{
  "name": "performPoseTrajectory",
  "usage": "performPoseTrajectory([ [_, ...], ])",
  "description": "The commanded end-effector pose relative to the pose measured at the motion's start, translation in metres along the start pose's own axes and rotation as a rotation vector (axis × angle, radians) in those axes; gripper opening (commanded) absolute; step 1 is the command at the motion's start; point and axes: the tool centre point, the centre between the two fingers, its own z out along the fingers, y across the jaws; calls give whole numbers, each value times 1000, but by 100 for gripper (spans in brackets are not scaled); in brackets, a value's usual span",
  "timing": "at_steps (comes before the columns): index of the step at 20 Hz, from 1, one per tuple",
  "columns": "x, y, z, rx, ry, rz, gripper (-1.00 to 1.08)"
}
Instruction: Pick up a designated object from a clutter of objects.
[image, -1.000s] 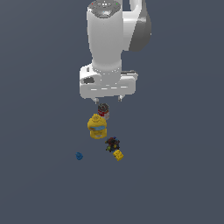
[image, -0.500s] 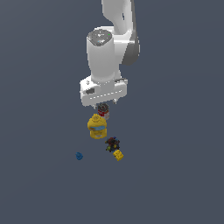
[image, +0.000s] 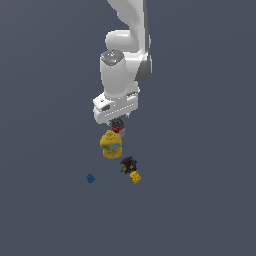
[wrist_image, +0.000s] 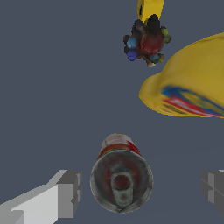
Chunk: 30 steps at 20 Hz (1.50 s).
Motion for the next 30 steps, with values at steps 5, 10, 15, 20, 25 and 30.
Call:
performPoseTrajectory([
  [5,-20,-7,18,-3,3,-78,100],
  [10,-26,-9,24,-4,4,-103,100],
  [15,-26,-9,25,-3,3,-101,100],
  [20,-27,-9,35,-4,3,-102,100],
  [25,-27,-10,54,-4,3,-103,100],
  [30,-28,-10,70,-5,3,-104,100],
])
